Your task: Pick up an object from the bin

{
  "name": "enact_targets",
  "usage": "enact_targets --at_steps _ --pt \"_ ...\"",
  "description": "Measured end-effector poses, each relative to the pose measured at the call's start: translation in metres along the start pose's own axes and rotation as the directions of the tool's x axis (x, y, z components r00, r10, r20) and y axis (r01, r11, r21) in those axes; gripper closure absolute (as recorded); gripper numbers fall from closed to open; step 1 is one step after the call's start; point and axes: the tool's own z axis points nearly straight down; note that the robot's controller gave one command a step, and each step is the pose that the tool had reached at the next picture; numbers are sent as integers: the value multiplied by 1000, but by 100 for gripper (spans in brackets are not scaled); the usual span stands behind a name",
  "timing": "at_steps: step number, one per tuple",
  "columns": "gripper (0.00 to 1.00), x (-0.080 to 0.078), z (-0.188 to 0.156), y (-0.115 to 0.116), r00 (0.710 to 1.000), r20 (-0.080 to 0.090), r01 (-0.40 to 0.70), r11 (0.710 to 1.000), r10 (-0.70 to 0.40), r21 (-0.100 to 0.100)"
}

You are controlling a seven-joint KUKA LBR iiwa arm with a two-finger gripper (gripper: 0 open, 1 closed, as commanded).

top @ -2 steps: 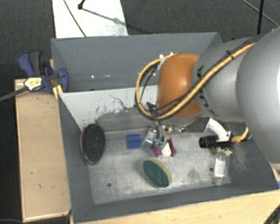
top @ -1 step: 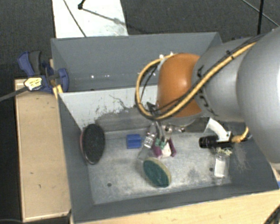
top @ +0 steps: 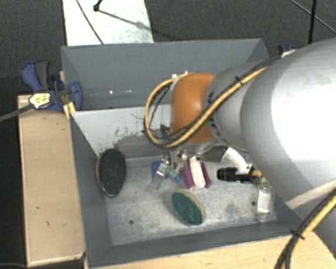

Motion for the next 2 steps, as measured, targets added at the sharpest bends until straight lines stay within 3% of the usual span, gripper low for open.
enact_targets --at_steps 1,2 --pt "100 -1 -4 1 1000 3 3 1000 -3 -3" --pt "100 14 -140 1 1000 5 -3 1000 3 -7"
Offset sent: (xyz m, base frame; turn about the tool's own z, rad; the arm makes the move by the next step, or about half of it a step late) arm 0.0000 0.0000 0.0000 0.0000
